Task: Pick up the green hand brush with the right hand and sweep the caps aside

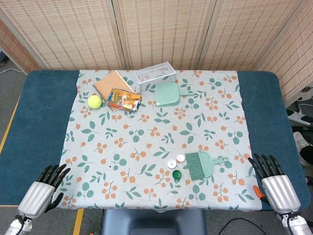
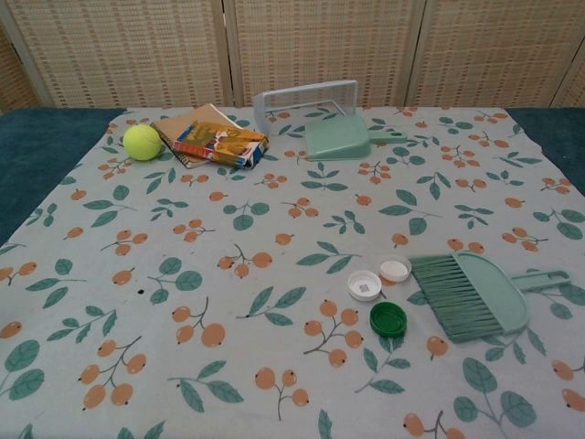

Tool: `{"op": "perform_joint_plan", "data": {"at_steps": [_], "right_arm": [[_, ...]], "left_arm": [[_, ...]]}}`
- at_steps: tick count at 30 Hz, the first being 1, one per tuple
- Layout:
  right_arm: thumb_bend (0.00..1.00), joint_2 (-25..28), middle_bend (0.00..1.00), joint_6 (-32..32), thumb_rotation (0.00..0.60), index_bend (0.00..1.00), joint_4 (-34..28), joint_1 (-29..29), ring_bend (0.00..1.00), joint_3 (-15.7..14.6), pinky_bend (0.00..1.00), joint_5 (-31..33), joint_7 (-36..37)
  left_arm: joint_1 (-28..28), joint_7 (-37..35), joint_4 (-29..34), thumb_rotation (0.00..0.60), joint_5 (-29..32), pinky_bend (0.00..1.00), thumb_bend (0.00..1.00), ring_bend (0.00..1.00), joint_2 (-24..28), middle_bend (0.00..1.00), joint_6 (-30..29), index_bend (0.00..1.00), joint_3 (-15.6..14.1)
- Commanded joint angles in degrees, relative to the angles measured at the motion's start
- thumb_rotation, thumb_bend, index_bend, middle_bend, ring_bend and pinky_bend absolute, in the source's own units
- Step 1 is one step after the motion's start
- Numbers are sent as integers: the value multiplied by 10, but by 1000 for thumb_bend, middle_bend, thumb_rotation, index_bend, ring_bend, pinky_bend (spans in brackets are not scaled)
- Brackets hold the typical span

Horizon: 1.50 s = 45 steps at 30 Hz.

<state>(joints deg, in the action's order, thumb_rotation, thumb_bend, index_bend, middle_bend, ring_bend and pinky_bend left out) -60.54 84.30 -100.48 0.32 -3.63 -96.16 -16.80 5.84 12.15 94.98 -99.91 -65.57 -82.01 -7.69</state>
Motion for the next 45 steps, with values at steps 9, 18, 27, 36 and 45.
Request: {"op": "perform_joint_plan", "data": {"at_steps": [9,18,27,36,45], "right_arm": [[218,-26,0,10,600,0,43,14,0,5,0,-40,22],[217,-83,0,-93,600,0,62,67,0,40,0,29,-70],[218,-138,91,-142,600,44,126,107,0,66,0,80,-150],[218,-181,233,-168,600,246,172,125,0,62,0,108,-140],[244,-221,295,-190,600,355,206,154,26,64,0,116,-161]], "left_arm": [[-3,-15,-15,600,13,81,432,0,-2,0,1,0,3],[2,29,-8,600,67,82,433,0,-12,0,9,0,40],[22,52,-1,600,111,74,434,0,-16,0,48,0,58],[29,31,-13,600,137,74,433,0,-16,0,65,0,66],[40,9,-28,600,152,75,433,0,-18,0,80,0,72]]}}
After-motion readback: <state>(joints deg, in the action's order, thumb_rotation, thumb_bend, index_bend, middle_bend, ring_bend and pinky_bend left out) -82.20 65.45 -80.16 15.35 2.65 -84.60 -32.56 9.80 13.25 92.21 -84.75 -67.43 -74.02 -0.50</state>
